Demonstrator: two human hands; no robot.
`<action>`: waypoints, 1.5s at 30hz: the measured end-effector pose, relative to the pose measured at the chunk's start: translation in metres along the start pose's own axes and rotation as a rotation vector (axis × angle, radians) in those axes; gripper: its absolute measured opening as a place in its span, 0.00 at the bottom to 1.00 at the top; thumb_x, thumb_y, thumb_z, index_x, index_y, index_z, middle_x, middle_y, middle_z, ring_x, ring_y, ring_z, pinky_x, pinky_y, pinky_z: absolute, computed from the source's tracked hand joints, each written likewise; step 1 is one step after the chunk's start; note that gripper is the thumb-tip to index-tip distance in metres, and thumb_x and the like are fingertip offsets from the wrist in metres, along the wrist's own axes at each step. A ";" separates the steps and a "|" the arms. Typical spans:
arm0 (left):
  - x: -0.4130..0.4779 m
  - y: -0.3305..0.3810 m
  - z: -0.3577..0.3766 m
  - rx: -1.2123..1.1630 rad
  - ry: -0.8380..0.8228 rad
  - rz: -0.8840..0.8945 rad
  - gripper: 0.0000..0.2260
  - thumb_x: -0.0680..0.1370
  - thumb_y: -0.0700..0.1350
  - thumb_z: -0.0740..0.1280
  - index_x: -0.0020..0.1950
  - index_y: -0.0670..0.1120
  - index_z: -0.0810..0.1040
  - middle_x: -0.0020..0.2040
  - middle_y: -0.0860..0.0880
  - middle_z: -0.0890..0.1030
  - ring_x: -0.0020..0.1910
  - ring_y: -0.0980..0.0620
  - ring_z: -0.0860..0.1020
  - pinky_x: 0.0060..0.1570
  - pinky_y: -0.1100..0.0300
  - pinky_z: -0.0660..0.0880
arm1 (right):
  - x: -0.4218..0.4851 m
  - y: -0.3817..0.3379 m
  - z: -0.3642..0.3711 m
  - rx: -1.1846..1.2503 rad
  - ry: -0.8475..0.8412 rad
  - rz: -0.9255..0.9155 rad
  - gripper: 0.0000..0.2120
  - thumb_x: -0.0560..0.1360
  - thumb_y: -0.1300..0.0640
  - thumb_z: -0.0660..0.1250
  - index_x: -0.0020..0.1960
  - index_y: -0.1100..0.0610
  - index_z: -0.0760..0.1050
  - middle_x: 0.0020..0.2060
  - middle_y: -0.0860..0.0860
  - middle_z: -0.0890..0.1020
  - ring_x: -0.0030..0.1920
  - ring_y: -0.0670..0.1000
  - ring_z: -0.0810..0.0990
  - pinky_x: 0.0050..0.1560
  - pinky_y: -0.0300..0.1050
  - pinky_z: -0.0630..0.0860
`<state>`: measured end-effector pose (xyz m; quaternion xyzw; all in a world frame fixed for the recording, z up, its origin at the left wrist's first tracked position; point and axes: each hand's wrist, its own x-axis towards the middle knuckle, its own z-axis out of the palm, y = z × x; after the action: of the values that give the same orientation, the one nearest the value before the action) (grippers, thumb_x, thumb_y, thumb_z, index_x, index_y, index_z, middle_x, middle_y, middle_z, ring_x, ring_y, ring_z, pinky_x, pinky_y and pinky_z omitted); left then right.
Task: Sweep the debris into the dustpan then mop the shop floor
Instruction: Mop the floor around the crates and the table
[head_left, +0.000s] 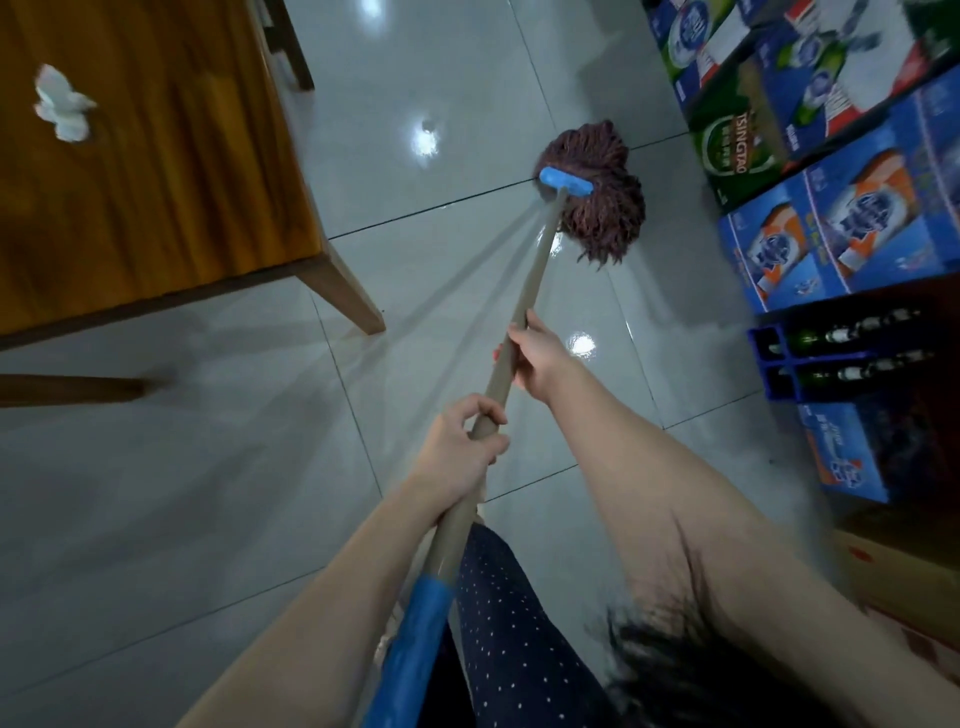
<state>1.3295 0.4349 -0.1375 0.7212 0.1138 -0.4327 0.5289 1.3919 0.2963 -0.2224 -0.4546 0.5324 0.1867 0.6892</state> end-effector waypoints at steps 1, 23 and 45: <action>-0.005 -0.003 0.000 -0.003 -0.001 -0.006 0.07 0.72 0.35 0.67 0.44 0.46 0.75 0.32 0.49 0.73 0.26 0.55 0.70 0.29 0.61 0.69 | -0.005 0.004 0.000 0.004 0.004 0.003 0.28 0.81 0.64 0.56 0.77 0.47 0.54 0.39 0.46 0.72 0.35 0.48 0.73 0.34 0.43 0.73; -0.229 -0.213 -0.061 -0.211 0.095 -0.027 0.11 0.73 0.31 0.66 0.41 0.47 0.75 0.30 0.49 0.74 0.28 0.51 0.71 0.27 0.63 0.70 | -0.156 0.259 0.053 -0.233 -0.011 0.038 0.29 0.80 0.62 0.58 0.77 0.44 0.54 0.67 0.54 0.72 0.38 0.51 0.76 0.22 0.35 0.74; -0.198 -0.168 -0.045 -0.067 0.208 -0.068 0.07 0.74 0.35 0.67 0.42 0.46 0.73 0.27 0.49 0.73 0.24 0.53 0.69 0.24 0.64 0.68 | -0.123 0.216 0.057 -0.258 -0.158 0.085 0.30 0.81 0.63 0.58 0.77 0.45 0.51 0.57 0.52 0.73 0.31 0.50 0.76 0.36 0.44 0.77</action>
<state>1.1288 0.6017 -0.0987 0.7396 0.2067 -0.3692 0.5234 1.2191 0.4833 -0.2025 -0.5004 0.4671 0.3179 0.6560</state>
